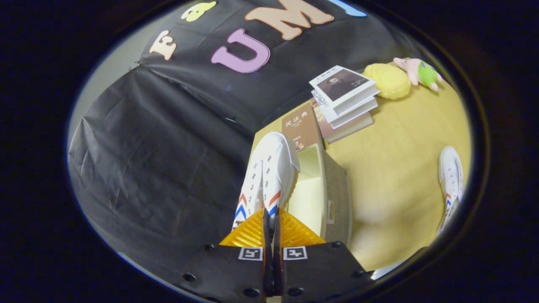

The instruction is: Open the storage box then place both shoes into the box .Put the left shoe in first, then the right shoe, with the right side of both shoes facing outward in a uniform manner.

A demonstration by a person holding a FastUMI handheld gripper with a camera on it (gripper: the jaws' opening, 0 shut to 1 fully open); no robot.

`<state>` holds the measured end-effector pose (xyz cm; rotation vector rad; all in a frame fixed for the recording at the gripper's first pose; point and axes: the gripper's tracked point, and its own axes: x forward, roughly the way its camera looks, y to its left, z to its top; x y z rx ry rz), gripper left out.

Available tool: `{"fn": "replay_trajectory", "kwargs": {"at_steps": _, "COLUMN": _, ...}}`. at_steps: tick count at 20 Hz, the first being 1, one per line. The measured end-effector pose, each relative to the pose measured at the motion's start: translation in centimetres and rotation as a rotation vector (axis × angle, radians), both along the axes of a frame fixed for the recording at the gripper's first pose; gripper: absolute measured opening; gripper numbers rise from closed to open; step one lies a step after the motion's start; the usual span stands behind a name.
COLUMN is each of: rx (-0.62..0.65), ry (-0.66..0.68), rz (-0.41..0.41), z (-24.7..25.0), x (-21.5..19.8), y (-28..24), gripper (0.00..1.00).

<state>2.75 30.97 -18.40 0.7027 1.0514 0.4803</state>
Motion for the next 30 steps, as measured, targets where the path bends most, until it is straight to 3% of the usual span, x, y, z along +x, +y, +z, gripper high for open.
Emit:
{"fn": "replay_trajectory", "kwargs": {"at_steps": 15, "rx": -0.192, "ry": 0.119, "rz": 0.047, "z": -8.5, "x": -1.5, "y": 6.4, "gripper": 0.04}}
{"fn": "replay_trajectory", "kwargs": {"at_steps": 26, "rx": -0.256, "ry": 0.148, "rz": 0.075, "z": -10.7, "x": -2.1, "y": 8.1, "gripper": 0.04}}
{"fn": "replay_trajectory", "kwargs": {"at_steps": 30, "rx": -0.185, "ry": 0.126, "rz": 0.086, "z": -9.1, "x": -1.5, "y": 9.1, "gripper": 0.40}}
